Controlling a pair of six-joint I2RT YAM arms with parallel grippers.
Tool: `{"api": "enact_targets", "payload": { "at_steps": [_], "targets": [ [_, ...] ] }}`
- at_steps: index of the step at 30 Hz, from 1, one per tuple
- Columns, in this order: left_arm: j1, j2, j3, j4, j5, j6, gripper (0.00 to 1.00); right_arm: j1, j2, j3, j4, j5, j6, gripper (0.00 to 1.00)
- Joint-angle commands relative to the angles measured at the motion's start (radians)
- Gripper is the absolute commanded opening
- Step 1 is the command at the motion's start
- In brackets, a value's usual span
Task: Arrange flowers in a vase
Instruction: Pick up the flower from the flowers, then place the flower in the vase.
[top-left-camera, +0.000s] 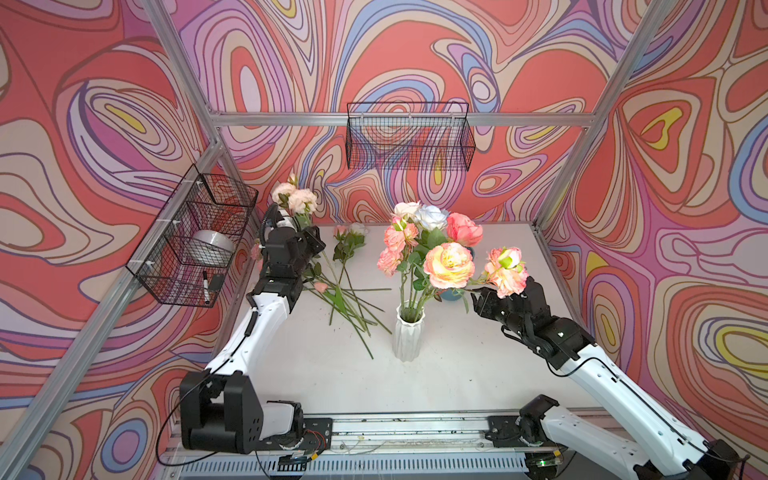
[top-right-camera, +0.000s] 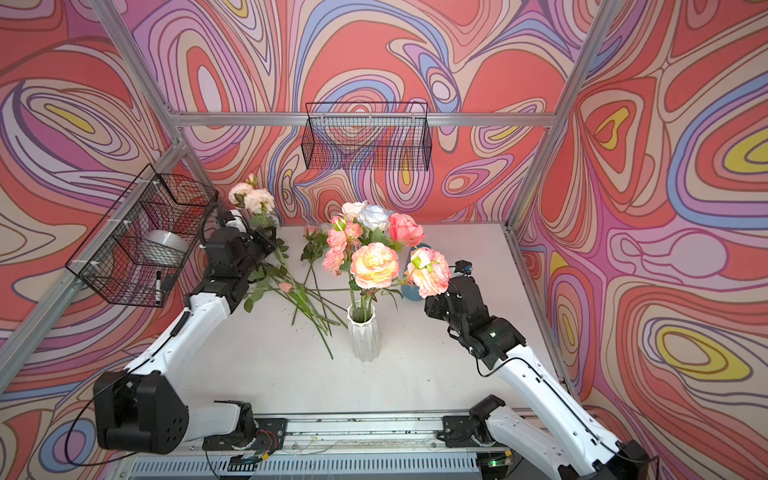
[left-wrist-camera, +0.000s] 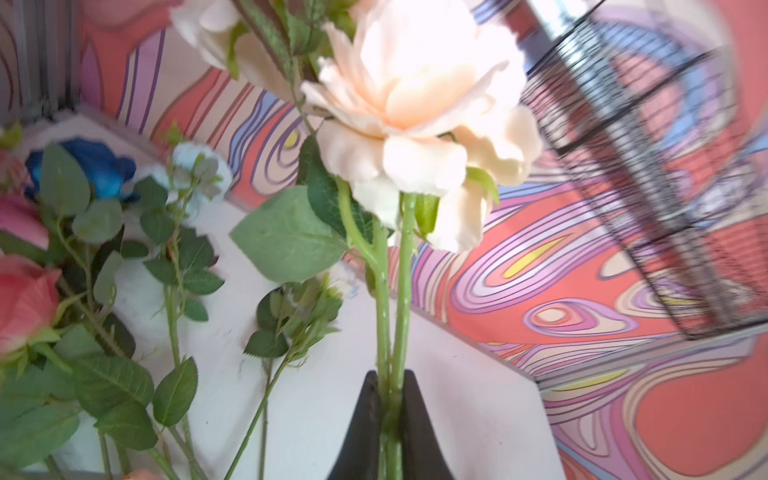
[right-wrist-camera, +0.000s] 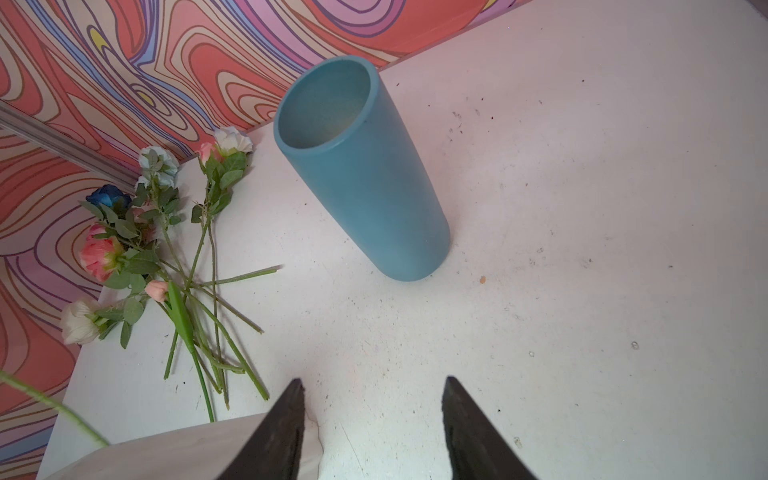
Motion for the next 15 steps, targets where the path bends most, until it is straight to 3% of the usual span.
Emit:
{"api": "enact_targets", "payload": {
  "at_steps": [1, 8, 15],
  "targets": [
    [-0.060, -0.168, 0.000, -0.031, -0.021, 0.086, 0.00, -0.006, -0.010, 0.020, -0.006, 0.004, -0.001, 0.54],
    [-0.275, -0.403, 0.041, -0.024, -0.074, 0.240, 0.00, -0.005, -0.001, 0.036, 0.000, -0.004, 0.000, 0.54],
    [-0.398, -0.364, 0.151, 0.131, 0.040, 0.257, 0.00, -0.006, 0.007, 0.053, 0.000, -0.005, 0.001, 0.54]
  ]
}}
